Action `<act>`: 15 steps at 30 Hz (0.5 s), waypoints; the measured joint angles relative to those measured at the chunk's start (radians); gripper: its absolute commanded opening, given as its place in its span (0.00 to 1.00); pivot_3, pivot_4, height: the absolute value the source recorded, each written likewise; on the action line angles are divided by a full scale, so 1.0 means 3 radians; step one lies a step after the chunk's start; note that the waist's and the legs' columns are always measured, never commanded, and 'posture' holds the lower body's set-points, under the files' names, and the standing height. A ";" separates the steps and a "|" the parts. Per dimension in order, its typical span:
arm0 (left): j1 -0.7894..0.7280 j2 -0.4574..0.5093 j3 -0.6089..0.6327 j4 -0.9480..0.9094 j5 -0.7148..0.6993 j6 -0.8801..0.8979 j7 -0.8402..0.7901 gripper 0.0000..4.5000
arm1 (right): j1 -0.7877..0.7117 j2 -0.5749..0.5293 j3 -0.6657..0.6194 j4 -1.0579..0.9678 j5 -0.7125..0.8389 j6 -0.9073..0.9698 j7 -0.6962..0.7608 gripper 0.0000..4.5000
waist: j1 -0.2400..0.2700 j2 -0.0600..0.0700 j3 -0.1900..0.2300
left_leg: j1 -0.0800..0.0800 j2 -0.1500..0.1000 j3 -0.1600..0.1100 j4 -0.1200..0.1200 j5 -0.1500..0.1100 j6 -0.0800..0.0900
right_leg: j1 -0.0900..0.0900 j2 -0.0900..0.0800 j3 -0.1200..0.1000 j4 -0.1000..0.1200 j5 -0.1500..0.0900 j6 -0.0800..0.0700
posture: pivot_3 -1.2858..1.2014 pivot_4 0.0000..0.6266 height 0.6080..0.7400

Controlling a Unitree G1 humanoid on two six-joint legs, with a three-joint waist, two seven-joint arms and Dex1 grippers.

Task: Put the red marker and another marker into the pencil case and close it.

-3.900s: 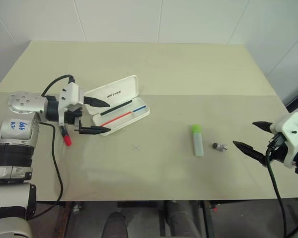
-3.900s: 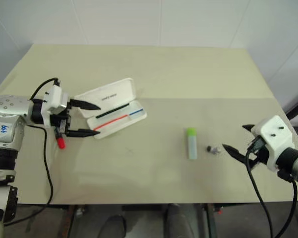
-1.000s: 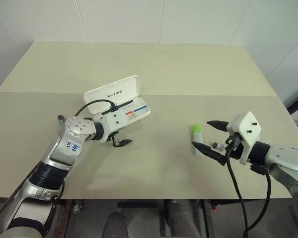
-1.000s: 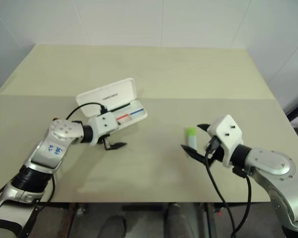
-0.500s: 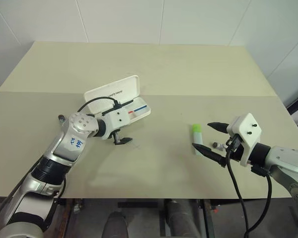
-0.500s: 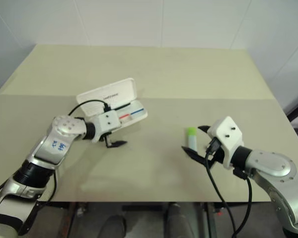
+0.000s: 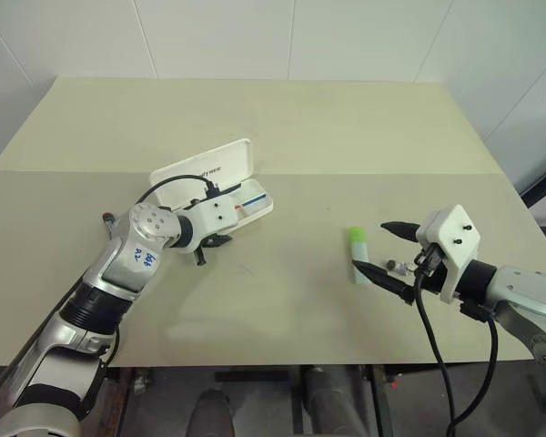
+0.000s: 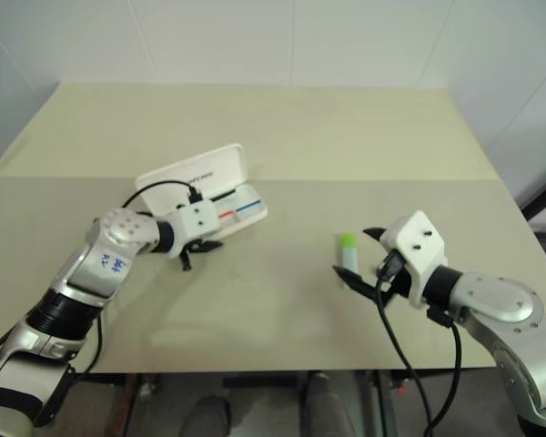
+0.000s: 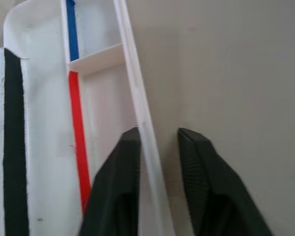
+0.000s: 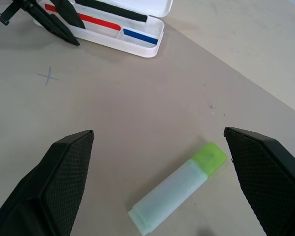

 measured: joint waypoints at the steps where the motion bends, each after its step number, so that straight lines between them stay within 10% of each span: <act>1: -0.0002 -0.0002 0.0006 0.0001 0.0002 0.0009 0.0005 0.01 | -0.0005 0.0000 0.0000 0.0000 0.0000 0.0000 0.0000 1.00 | 0.0003 0.0000 0.0000 | 0.0000 0.0000 0.0000 -0.0001 0.0000 0.0000 | 0.0000 0.0000 0.0000 -0.0001 0.0000 0.0000 | 0.52 0.24 1.00; 15: -0.0010 -0.0182 0.0113 -0.0326 -0.0397 0.0103 -0.0221 0.01 | -0.0053 -0.0027 0.0000 0.0040 -0.0002 -0.0001 0.0000 1.00 | 0.0017 -0.0005 0.0003 | -0.0002 0.0000 0.0000 -0.0003 -0.0001 0.0001 | -0.0001 0.0000 0.0000 -0.0002 -0.0001 0.0000 | 0.52 0.24 1.00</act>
